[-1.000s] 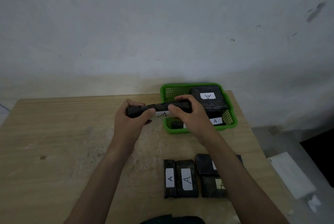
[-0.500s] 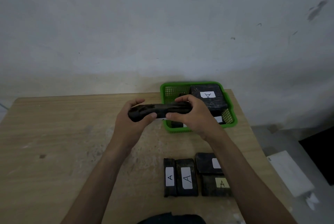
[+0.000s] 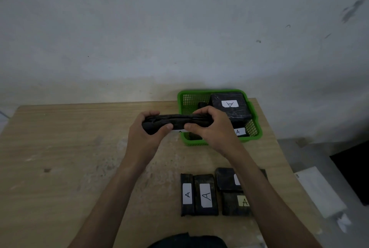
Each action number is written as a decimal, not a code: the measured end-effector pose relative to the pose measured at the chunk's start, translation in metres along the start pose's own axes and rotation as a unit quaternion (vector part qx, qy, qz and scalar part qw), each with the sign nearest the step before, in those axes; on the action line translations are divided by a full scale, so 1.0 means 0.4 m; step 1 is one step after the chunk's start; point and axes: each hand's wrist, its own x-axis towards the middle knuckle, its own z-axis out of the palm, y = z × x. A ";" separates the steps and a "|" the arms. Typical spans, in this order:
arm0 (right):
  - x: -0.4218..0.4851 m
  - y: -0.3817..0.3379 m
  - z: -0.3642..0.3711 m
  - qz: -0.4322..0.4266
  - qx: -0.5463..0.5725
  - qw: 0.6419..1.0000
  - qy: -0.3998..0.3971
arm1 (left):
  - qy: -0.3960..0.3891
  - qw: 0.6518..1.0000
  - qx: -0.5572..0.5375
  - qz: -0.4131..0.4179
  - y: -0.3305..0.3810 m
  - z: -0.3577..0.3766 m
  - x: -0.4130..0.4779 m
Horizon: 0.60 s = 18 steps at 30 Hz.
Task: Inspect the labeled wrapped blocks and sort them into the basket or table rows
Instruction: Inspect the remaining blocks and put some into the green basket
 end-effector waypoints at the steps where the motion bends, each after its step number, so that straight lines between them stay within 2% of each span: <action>1: 0.001 -0.003 -0.004 -0.008 -0.007 1.000 -0.009 | -0.001 1.000 0.003 0.007 -0.002 0.001 -0.003; 8: -0.007 0.001 -0.011 -0.041 -0.006 0.999 0.004 | 0.001 1.000 -0.007 0.023 -0.001 0.010 -0.015; 11: -0.005 -0.006 -0.021 -0.102 -0.002 0.995 -0.003 | -0.038 0.998 -0.001 0.042 0.002 0.009 -0.019; 13: -0.006 -0.007 -0.029 -0.134 0.011 0.991 -0.023 | -0.067 0.996 -0.057 0.011 0.005 0.004 -0.018; 15: -0.008 -0.005 -0.032 -0.133 0.051 0.989 -0.045 | -0.068 0.992 -0.104 -0.013 0.012 0.000 -0.017; 18: -0.008 0.002 -0.026 -0.092 0.059 0.993 -0.053 | -0.046 0.997 -0.060 0.029 0.026 0.002 -0.014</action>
